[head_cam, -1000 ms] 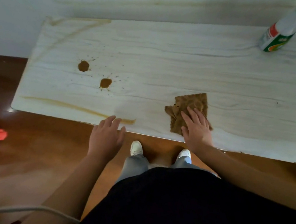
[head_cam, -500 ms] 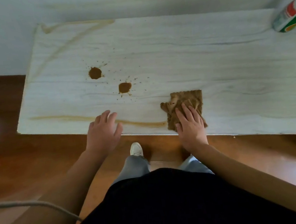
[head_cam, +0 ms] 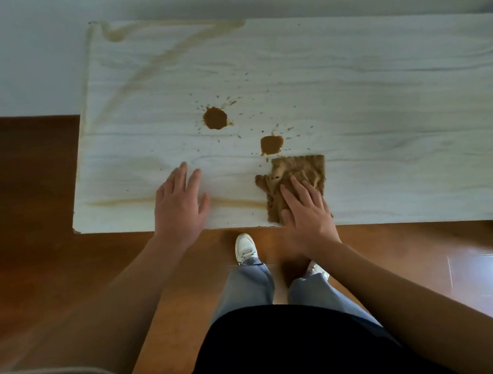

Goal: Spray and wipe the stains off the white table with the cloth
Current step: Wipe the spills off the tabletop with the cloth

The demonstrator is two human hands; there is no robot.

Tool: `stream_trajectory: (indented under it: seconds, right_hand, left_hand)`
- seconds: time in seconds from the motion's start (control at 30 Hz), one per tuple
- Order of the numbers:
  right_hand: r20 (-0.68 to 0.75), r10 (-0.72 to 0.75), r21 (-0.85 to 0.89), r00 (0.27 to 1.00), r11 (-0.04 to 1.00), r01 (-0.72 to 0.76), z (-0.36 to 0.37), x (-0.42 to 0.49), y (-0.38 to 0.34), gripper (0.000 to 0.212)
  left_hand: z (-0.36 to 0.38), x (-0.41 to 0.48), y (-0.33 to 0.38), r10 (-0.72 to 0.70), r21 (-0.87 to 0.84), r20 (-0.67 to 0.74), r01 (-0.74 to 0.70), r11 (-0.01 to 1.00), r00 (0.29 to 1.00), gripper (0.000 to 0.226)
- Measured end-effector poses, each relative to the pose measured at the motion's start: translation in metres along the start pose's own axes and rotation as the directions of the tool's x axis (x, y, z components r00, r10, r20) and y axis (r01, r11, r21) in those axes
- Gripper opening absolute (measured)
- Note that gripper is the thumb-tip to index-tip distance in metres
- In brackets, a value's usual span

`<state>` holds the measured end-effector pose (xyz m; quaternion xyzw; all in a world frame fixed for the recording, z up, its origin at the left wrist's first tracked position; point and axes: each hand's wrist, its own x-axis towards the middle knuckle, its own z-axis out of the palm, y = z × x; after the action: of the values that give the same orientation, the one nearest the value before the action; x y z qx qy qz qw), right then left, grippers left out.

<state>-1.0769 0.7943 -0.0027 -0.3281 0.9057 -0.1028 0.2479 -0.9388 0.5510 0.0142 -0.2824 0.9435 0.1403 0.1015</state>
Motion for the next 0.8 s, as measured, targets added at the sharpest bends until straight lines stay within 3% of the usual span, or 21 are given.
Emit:
stream_trajectory:
  seconds: [0.13, 0.4, 0.67, 0.8]
  right_hand:
    - [0.032, -0.061, -0.082, 0.998, 0.995, 0.063, -0.008, 0.001, 0.023, 0.058]
    - [-0.086, 0.175, -0.076, 0.981, 0.98, -0.182, -0.027, 0.038, 0.038, 0.064]
    - [-0.11, 0.256, -0.023, 0.96, 0.965, -0.26, -0.029, 0.075, 0.012, 0.061]
    - [-0.088, 0.187, -0.052, 0.978, 0.98, -0.192, -0.022, 0.083, -0.013, 0.061]
  left_hand:
    - [-0.002, 0.024, -0.003, -0.014, -0.01, -0.055, 0.013, 1.0, 0.998, 0.056]
    - [0.002, 0.045, -0.02, -0.048, 0.007, -0.044, 0.048, 0.999, 0.998, 0.055]
    - [0.006, 0.047, -0.023, -0.062, 0.021, -0.017, 0.063, 0.998, 0.998, 0.059]
    - [0.006, 0.047, -0.021, -0.073, 0.016, -0.016, 0.073, 0.997, 0.997, 0.059]
